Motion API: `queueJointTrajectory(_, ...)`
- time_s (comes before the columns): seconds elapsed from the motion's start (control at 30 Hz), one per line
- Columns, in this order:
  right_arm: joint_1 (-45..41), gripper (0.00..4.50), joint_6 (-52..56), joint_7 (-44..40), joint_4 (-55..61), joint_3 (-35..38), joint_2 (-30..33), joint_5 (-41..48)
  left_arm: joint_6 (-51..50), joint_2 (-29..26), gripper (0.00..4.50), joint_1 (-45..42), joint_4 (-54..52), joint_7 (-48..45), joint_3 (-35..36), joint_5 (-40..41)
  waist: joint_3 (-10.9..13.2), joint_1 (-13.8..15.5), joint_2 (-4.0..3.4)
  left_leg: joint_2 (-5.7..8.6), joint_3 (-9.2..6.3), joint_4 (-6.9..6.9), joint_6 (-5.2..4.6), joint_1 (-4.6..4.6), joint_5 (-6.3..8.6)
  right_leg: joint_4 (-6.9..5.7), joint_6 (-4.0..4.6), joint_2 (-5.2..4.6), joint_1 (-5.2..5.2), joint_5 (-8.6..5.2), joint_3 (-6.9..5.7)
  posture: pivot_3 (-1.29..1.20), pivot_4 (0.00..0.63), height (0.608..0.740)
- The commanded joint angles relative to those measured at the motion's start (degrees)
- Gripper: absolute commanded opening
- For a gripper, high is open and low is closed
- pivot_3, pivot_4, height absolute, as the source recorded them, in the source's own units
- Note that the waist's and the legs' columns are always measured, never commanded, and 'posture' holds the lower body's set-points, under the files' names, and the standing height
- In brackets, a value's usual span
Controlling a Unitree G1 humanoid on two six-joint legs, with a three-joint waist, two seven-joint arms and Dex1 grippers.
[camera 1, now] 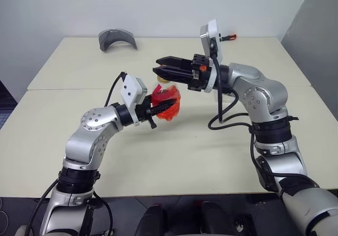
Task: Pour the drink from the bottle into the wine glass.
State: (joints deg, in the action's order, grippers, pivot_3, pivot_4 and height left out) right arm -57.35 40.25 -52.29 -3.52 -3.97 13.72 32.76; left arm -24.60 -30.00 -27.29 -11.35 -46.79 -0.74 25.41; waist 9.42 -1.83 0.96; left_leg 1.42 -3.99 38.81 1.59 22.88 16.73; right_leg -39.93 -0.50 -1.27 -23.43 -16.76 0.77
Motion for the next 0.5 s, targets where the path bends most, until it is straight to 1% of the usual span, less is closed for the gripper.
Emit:
queueJointTrajectory(0.03, -2.25, 1.21, 0.08, -1.19, 1.93, 1.17, 0.6, 1.76, 0.9, -0.09, 0.92, 0.32, -3.91, -0.02, 0.97, 0.83, 0.0, 0.0, 0.0, 0.0, 0.0, 0.0, 0.0, 0.0, 0.0, 0.0, 0.0, 0.0, 0.0, 0.0, 0.0, 0.0, 0.15, 0.74)
queueJointTrajectory(0.2, -4.01, 1.21, 2.62, -7.34, 2.04, 1.13, 2.83, 4.69, 0.06, -0.71, 0.92, 2.52, -6.71, -0.7, 0.75, 1.84, 0.0, 0.0, -0.01, 0.0, 0.0, 0.0, -0.02, 0.01, 0.01, 0.01, 0.0, 0.0, 0.0, 0.0, 0.0, 0.0, 0.15, 0.74)
queueJointTrajectory(0.3, -5.12, 1.21, 3.0, -14.69, 3.08, -0.72, 6.21, 5.64, -1.38, -2.12, 0.92, 7.19, -11.96, -2.05, 0.25, 3.81, 0.0, -0.02, -0.01, 0.0, 0.0, -0.01, -0.04, 0.0, 0.02, 0.03, 0.0, 0.0, 0.0, 0.0, 0.01, 0.0, 0.15, 0.74)
queueJointTrajectory(0.37, -4.94, 1.21, 0.3, -19.61, 3.86, -3.05, 8.56, 4.0, -2.55, -3.76, 0.92, 10.81, -16.01, -3.25, 0.45, 5.65, 0.01, -0.12, -0.01, 0.0, 0.01, -0.02, -0.05, 0.0, 0.03, 0.05, 0.0, 0.0, 0.0, 0.0, 0.03, 0.0, 0.15, 0.74)
queueJointTrajectory(0.5, -5.01, 1.21, -2.55, -24.46, 3.3, -4.39, 10.69, 3.09, -3.53, -7.19, 0.91, 17.04, -21.71, -5.23, 1.81, 8.73, 0.02, -0.07, -0.03, -0.01, -0.02, -0.04, -0.07, -0.02, 0.04, 0.02, 0.0, 0.0, 0.0, 0.0, 0.01, 0.0, 0.15, 0.74)
